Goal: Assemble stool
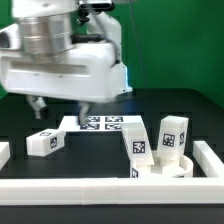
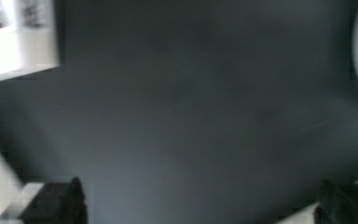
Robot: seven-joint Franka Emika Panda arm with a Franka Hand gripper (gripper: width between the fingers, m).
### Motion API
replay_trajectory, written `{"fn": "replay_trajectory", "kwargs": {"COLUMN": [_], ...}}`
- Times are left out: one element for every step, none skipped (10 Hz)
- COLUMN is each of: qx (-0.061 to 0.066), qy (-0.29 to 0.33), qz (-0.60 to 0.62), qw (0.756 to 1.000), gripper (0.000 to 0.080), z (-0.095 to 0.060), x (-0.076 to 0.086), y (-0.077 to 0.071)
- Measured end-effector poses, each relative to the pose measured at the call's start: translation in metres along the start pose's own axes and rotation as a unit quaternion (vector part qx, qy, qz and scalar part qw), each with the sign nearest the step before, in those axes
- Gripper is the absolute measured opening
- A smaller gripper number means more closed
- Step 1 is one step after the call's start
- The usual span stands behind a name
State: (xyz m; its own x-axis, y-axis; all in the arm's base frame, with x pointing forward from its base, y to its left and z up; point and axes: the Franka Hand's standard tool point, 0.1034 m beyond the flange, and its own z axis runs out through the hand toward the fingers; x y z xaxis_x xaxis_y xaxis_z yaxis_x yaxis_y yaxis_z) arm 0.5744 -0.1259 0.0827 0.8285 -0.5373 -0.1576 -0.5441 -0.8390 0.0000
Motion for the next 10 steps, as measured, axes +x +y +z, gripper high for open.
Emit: {"fn": "replay_trajectory", "kwargs": {"qx": [-0.003,-0.002,-0.003,-0.004,-0.004,-0.005,-0.008,-0.011,-0.013,-0.012], "qy": [-0.002,0.005,0.004,-0.005,-0.007,-0.021,-0.053,-0.092,-0.112,-0.147], "qz": [0.009,0.007,0.006,0.008,0.008,0.009,0.012,0.016,0.023,0.022], "qw": [1.0,1.0,1.0,1.0,1.0,1.0,0.998,0.996,0.993,0.989], "gripper": [0.0649,0.0649,0.0649,0.0649,0.0649,0.0649,0.0649,0.0649,0.0649,0.0649], "z": [0.005,0.004,0.004,0.005,0.005,0.006,0.007,0.008,0.008,0.004], "x": [0.004,0.007,0.006,0.004,0.003,0.0,-0.006,-0.007,-0.003,-0.003], "y": [0.012,0.009,0.009,0.011,0.011,0.013,0.016,0.023,0.038,0.055]}}
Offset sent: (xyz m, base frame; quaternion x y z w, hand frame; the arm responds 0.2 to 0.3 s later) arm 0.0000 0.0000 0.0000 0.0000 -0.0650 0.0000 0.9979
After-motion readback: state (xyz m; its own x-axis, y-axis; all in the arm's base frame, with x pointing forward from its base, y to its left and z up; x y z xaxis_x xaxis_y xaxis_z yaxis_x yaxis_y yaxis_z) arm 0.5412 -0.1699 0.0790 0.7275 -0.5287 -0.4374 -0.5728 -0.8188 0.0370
